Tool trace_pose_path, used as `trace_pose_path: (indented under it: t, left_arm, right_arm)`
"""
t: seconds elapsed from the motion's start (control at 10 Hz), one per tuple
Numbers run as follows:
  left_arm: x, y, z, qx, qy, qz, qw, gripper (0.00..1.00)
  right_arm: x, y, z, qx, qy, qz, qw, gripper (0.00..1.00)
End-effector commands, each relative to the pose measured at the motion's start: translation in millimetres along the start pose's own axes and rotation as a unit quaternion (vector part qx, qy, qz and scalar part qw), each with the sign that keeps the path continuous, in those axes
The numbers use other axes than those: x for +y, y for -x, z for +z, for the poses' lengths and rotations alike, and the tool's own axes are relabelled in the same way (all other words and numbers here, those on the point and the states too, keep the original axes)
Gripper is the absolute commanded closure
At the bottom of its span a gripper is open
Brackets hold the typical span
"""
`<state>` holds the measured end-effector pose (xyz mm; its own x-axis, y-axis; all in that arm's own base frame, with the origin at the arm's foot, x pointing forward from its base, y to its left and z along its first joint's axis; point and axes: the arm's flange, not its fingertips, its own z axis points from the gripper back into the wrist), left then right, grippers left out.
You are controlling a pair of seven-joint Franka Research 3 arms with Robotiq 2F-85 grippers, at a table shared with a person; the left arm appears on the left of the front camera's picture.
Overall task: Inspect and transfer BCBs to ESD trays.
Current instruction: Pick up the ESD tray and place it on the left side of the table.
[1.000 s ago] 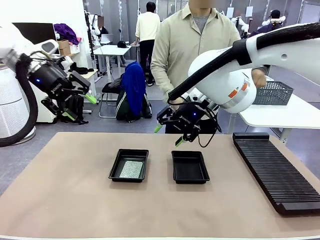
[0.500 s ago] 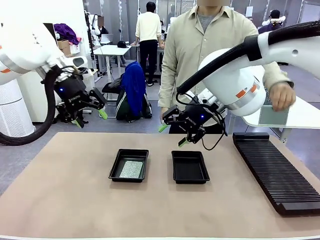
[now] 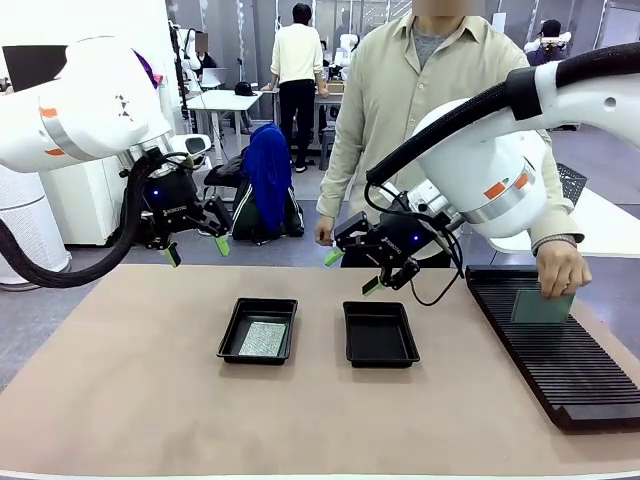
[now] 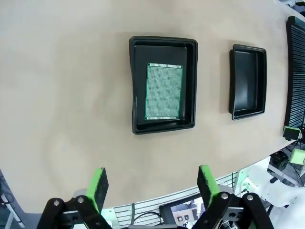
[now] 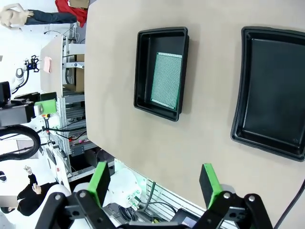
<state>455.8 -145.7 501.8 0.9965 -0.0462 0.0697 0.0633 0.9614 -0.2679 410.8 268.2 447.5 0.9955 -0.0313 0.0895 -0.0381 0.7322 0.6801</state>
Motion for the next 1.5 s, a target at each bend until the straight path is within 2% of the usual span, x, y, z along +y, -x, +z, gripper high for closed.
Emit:
trace_pose_path:
  t: [0.0, 0.6, 1.4]
  left_arm:
    - [-3.3, -5.6, -3.0, -0.006, -0.018, 0.01, 1.0, 0.0]
    - [-22.8, -21.7, -55.2, -0.042, -0.061, 0.01, 0.997, 0.0]
    - [-25.1, -23.7, -127.7, -0.053, -0.114, 0.002, 0.992, 0.0]
  right_arm:
    - [1.7, -2.0, -0.8, 0.001, 0.003, -0.002, 1.0, 0.0]
    - [1.7, -2.0, -0.8, 0.001, 0.003, -0.002, 1.0, 0.0]
    - [1.7, -2.0, -0.8, 0.001, 0.003, -0.002, 1.0, 0.0]
